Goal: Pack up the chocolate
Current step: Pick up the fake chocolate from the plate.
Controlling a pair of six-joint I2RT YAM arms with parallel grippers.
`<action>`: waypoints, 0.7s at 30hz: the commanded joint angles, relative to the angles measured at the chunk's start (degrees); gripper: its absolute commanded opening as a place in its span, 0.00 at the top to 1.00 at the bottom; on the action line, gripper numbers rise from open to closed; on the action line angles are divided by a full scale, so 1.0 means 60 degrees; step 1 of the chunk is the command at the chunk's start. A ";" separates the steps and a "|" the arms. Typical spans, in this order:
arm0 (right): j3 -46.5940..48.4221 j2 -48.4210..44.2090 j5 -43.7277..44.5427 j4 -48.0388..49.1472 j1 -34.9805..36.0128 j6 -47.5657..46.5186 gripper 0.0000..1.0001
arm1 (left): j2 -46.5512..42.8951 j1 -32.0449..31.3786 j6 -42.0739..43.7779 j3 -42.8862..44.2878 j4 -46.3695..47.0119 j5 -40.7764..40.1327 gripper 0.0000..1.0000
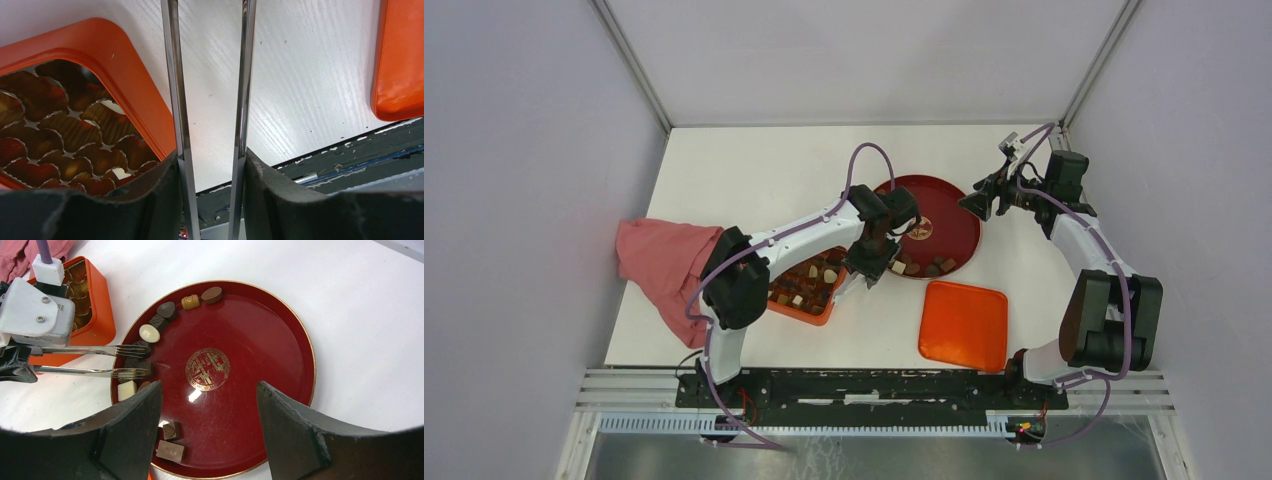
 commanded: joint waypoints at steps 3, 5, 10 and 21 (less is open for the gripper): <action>0.0003 -0.0122 -0.0232 0.0326 0.0049 -0.0117 0.25 | 0.0074 -0.0022 0.0329 0.0643 -0.0076 0.0059 0.52; -0.0001 -0.0149 -0.0232 0.0332 0.0050 -0.0128 0.26 | 0.0138 -0.0037 0.0331 0.0754 -0.0160 -0.0006 0.53; 0.0003 -0.0162 -0.0251 0.0329 0.0060 -0.0122 0.25 | 0.0103 -0.0025 0.0287 0.0817 -0.0259 -0.0088 0.66; -0.0015 -0.0193 -0.0247 0.0325 0.0051 -0.0131 0.25 | -0.0318 -0.0023 0.0050 0.1339 0.0393 -0.0130 0.98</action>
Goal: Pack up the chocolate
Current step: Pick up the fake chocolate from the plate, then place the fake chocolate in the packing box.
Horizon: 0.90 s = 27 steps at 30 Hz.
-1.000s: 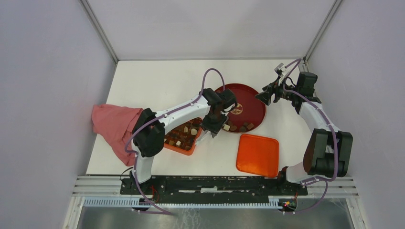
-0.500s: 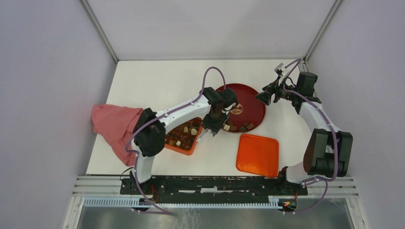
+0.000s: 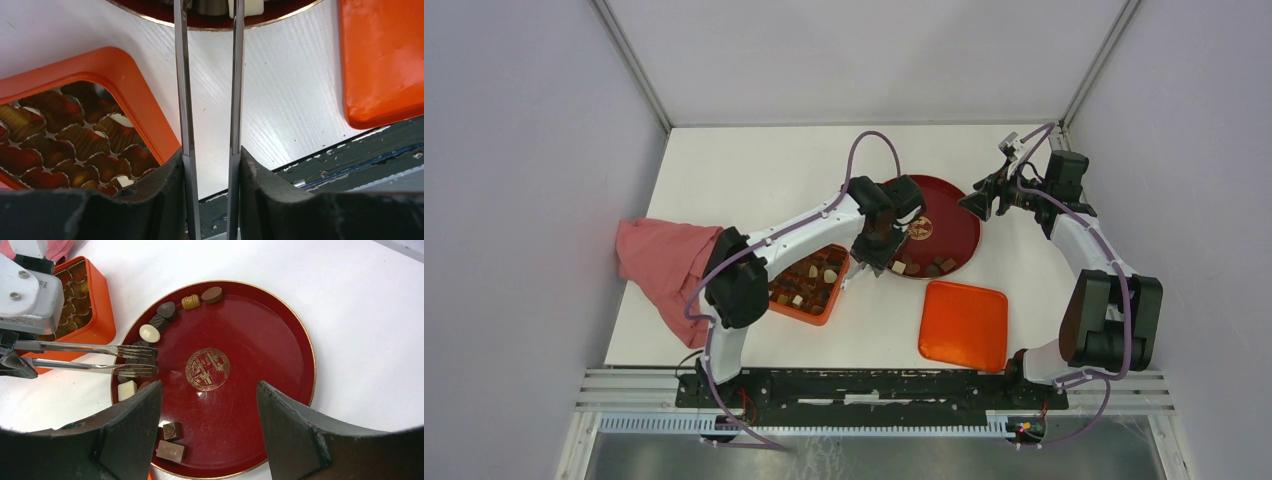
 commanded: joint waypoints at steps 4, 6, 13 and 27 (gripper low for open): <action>-0.0012 -0.0180 -0.0238 0.0327 0.0057 -0.0128 0.26 | -0.1036 -0.0004 -0.0144 0.0004 0.0930 0.0033 0.98; -0.0012 -0.0183 -0.0243 0.0319 0.0049 -0.0128 0.26 | -0.1426 -0.0001 -0.0258 -0.0295 0.1080 0.0056 0.98; -0.0026 -0.0162 -0.0243 0.0331 0.0056 -0.0113 0.26 | -0.3735 0.0001 -0.0942 -0.2030 0.1321 0.0200 0.98; -0.0056 -0.0176 -0.0199 0.0388 0.0122 -0.0071 0.26 | -0.7818 -0.0003 -0.2874 -0.5126 -0.1827 0.0213 0.98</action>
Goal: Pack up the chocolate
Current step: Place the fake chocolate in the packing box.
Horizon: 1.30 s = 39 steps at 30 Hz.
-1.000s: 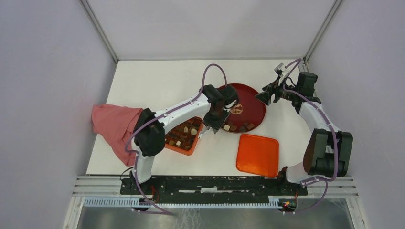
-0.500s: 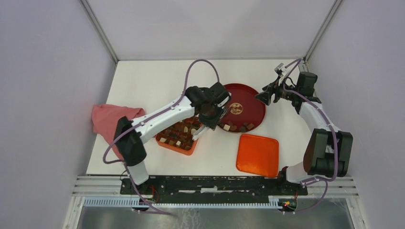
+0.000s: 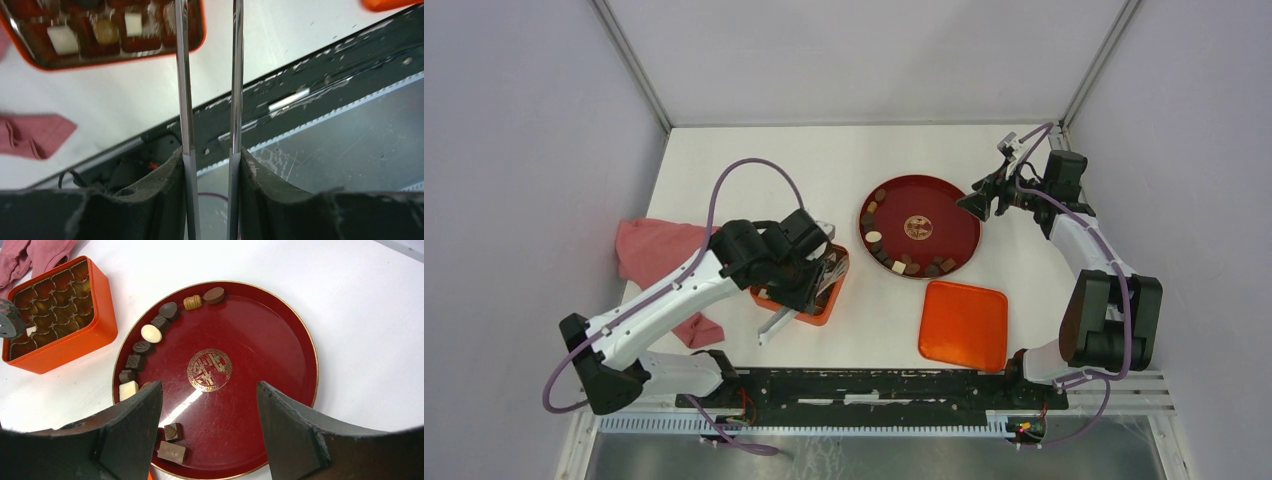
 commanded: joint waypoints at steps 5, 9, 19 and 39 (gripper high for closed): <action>-0.0068 -0.0176 -0.0181 0.0398 0.0093 -0.0058 0.25 | -0.1117 -0.0007 -0.1315 -0.0956 -0.1370 -0.0116 0.98; -0.0070 -0.0209 -0.0181 0.0398 0.0104 -0.0058 0.26 | -0.1013 -0.0005 -0.1316 -0.1094 -0.1472 -0.0193 0.98; -0.0070 -0.0216 -0.0181 0.0413 0.0104 -0.0058 0.26 | -0.0773 -0.0001 -0.1147 -0.1416 -0.1253 -0.0022 0.91; -0.0085 -0.0224 -0.0195 0.0412 0.0108 -0.0058 0.26 | -0.0675 -0.0001 -0.0965 -0.1801 -0.0887 0.0681 0.75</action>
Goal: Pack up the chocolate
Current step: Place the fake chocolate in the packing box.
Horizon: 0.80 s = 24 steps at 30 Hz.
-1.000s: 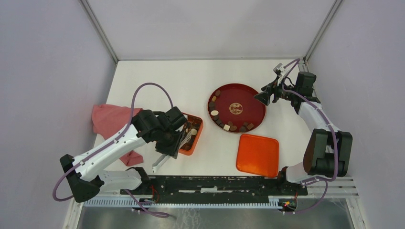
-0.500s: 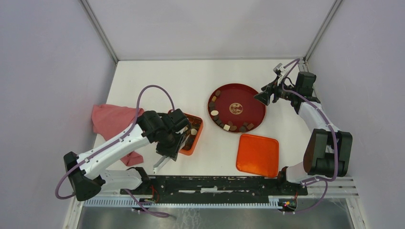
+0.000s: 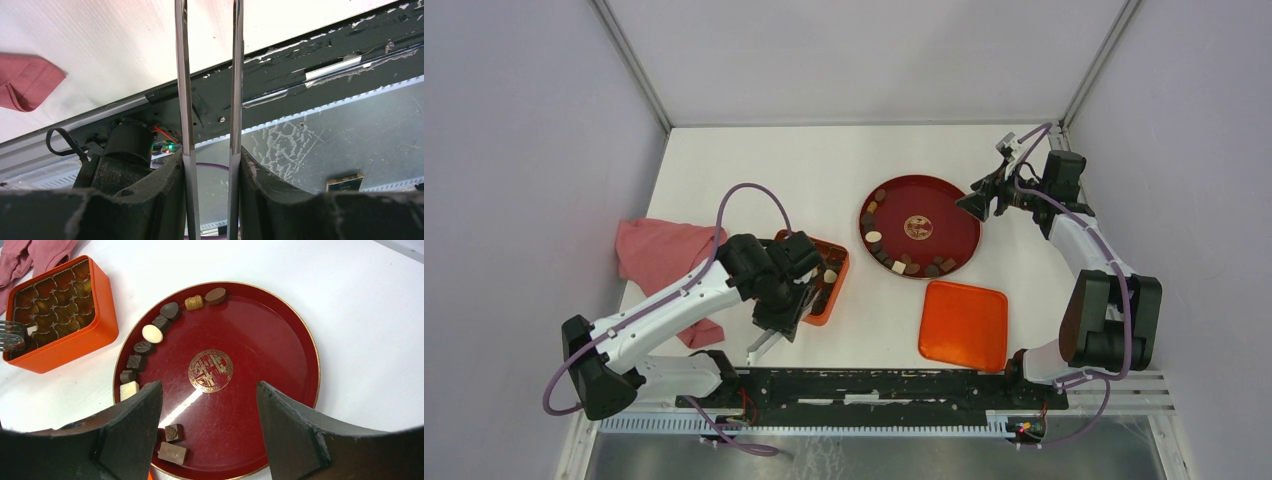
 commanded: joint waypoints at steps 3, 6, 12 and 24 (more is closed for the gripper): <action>-0.0071 -0.0224 -0.0188 0.0380 0.0043 -0.0058 0.26 | -0.0023 -0.0009 -0.0080 0.0086 0.0279 0.0434 0.74; -0.0067 -0.0231 -0.0193 0.0373 0.0042 -0.0058 0.26 | 0.0010 -0.0007 -0.0036 0.0007 0.0276 0.0460 0.70; -0.0064 -0.0226 -0.0190 0.0371 0.0043 -0.0058 0.26 | 0.0106 -0.0008 0.0001 -0.0047 0.0238 0.0322 0.63; -0.0063 -0.0242 -0.0196 0.0380 0.0052 -0.0051 0.25 | 0.0236 -0.0013 0.0126 -0.0102 0.0206 0.0112 0.51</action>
